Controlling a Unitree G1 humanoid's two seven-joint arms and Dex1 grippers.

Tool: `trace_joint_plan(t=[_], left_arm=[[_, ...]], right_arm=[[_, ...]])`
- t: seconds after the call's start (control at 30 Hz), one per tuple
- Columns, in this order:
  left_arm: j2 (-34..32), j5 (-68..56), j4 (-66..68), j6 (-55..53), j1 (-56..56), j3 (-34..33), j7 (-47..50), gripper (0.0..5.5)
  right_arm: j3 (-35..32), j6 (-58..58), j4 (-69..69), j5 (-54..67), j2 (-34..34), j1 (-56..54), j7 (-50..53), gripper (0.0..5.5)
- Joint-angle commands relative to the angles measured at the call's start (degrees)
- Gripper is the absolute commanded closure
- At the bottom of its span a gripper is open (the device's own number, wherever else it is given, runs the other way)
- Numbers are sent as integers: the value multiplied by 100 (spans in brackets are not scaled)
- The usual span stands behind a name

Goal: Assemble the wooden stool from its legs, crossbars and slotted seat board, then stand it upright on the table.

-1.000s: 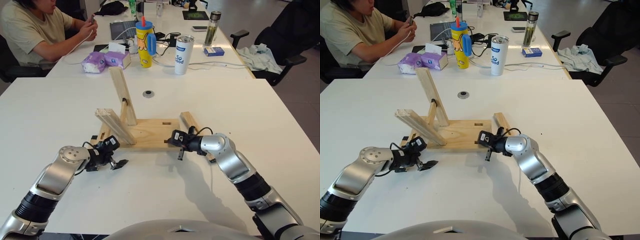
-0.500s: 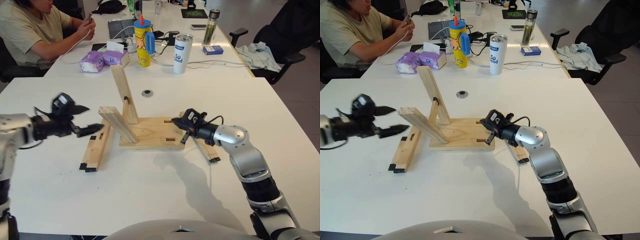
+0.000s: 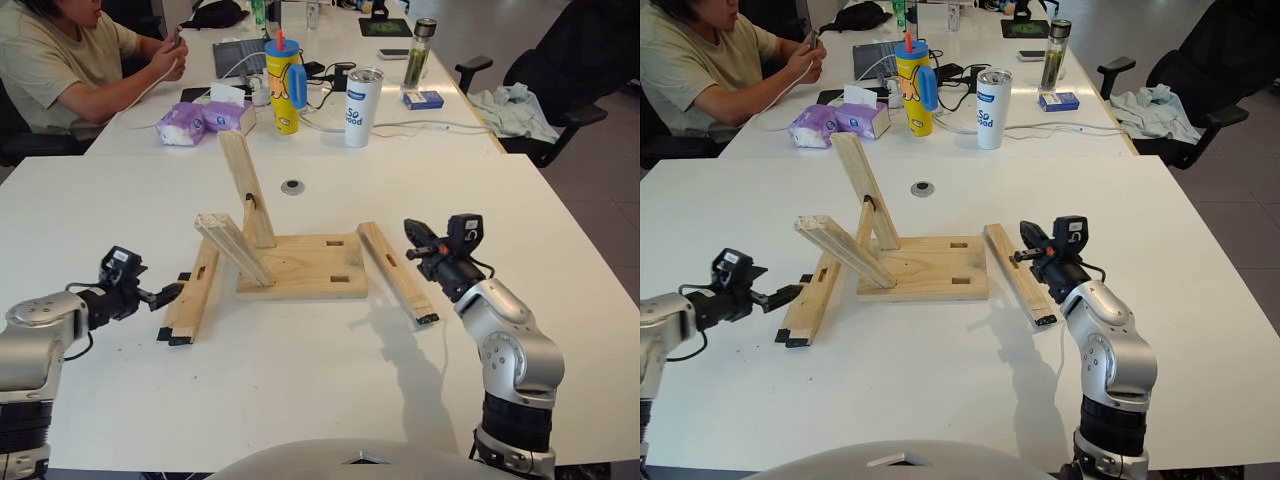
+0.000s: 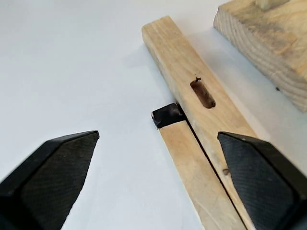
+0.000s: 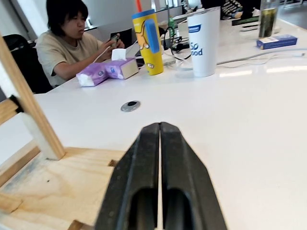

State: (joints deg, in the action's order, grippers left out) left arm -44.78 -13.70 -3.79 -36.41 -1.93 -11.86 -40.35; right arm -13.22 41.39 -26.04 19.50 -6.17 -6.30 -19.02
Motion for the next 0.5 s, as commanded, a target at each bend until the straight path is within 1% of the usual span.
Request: trace_joint_plan(t=[0.03,0.13,0.4,0.5], left_arm=[[-7,167,394,273,199,57,99,91],[3,150,487,289,139,35,84,91],[-114,201,199,-15,-259,391,-159,91],[-86,118,88,-187,-294,333,-142,91]], right_arm=[[-34,-79,136,199,8,-178,150,550],[7,-64,209,303,-25,-186,176,550],[242,-28,229,235,-261,-94,226,550],[358,-29,221,202,-326,-38,271,550]])
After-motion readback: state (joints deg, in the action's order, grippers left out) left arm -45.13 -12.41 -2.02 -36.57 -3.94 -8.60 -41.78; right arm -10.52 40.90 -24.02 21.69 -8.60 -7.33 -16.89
